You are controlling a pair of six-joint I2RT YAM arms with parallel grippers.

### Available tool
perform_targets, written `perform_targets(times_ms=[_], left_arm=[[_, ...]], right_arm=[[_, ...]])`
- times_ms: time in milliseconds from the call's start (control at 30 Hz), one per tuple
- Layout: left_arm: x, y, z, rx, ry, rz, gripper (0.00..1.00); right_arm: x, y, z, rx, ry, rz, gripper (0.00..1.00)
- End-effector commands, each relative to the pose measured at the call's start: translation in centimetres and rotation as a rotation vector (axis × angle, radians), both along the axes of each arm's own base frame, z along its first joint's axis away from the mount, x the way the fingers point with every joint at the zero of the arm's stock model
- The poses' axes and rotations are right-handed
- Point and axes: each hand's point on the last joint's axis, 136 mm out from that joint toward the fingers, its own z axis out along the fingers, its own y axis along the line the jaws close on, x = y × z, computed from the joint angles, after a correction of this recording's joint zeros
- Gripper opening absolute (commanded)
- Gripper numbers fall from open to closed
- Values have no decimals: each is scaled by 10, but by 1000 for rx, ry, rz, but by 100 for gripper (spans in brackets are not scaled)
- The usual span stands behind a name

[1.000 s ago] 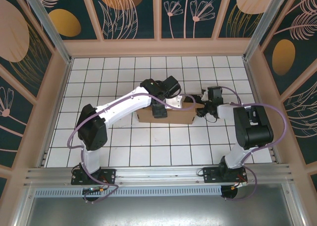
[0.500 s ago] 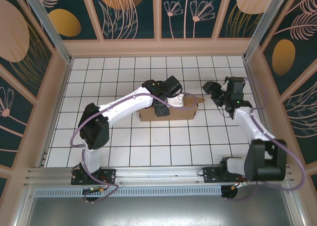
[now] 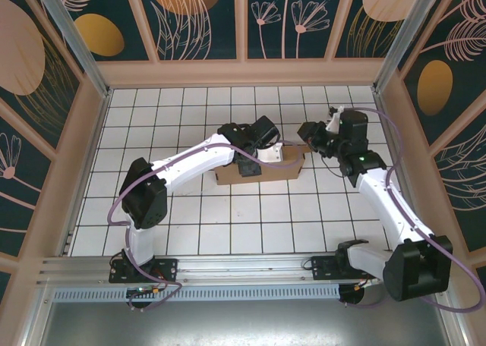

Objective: Fold the paper box

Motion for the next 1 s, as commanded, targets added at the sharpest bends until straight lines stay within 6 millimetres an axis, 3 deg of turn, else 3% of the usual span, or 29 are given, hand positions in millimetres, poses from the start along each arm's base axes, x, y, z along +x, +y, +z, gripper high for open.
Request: perform_targets(times_ms=[0,200,367,567,667,700,967], left_arm=[[-7,12,-37,69,75,19,63],[-7,11,-40,66,80,18,64],[1,6,-36,46,44,33,66],[12,8,-19,28,-26,61,73],[14,5,-1,-32,-63,75,84],[15,2,8,-67,-78,79,97],[8,-8,70,-336,-151,121,99]], right_arm=[[-7,10,-18,14,60,25,18],[-17,22,-51,-20,118,41,18],[-18,16,-82,-70,167,3,18],[-15,11,-96,-88,185,-37,18],[-13,9,-99,-90,190,-51,18],[-13,9,-99,-89,192,-55,19],[-14,9,-97,-84,182,-64,21]])
